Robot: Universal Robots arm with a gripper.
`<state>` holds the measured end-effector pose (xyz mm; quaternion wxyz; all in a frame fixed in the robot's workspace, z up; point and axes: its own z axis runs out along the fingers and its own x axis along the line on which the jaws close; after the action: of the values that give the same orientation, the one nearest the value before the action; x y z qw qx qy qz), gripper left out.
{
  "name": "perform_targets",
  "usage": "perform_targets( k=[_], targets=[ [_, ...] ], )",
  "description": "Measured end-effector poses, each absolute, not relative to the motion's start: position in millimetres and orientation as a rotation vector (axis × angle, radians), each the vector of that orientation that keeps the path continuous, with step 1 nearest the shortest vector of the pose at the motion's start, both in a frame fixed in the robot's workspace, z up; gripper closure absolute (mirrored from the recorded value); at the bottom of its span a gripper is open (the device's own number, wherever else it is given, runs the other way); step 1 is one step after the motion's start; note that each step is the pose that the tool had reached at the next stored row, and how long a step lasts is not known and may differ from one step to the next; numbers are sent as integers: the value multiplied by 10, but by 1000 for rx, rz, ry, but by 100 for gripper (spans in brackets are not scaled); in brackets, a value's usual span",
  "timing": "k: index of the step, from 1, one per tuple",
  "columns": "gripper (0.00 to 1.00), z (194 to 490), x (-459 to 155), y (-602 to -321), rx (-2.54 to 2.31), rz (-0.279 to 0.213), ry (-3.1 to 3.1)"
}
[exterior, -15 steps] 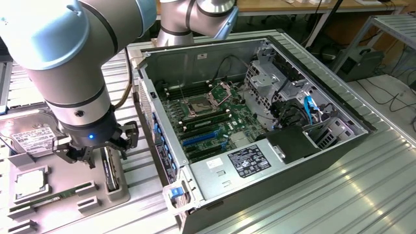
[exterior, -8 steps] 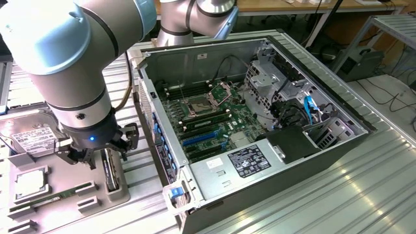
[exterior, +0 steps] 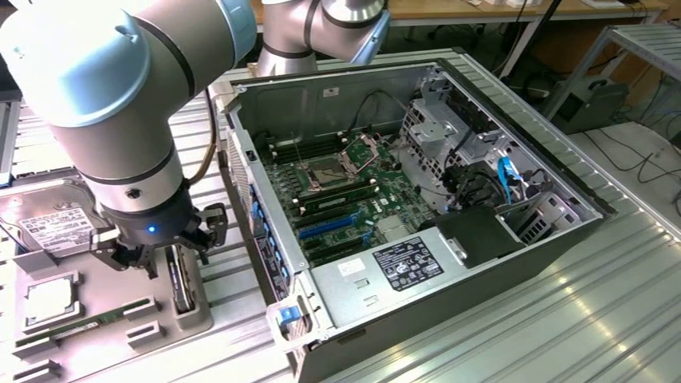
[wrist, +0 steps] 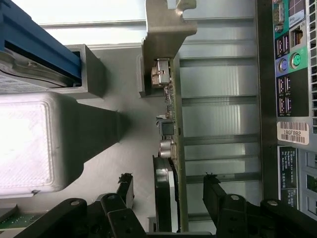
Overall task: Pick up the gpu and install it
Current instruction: 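Pick up the gpu and move the gpu toward the slot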
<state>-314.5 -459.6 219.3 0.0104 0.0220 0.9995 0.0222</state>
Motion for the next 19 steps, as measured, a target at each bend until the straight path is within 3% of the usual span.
perform_targets(
  k=[9, 10, 13, 19],
  targets=[
    [32, 2193, -3146, -4596, 69, 69, 3119],
    [47, 2193, -3145, -4596, 69, 69, 3119],
    [59, 2193, -3146, -4596, 69, 69, 3119],
    [59, 2193, -3145, -4610, 46, 69, 3120]
  ],
)
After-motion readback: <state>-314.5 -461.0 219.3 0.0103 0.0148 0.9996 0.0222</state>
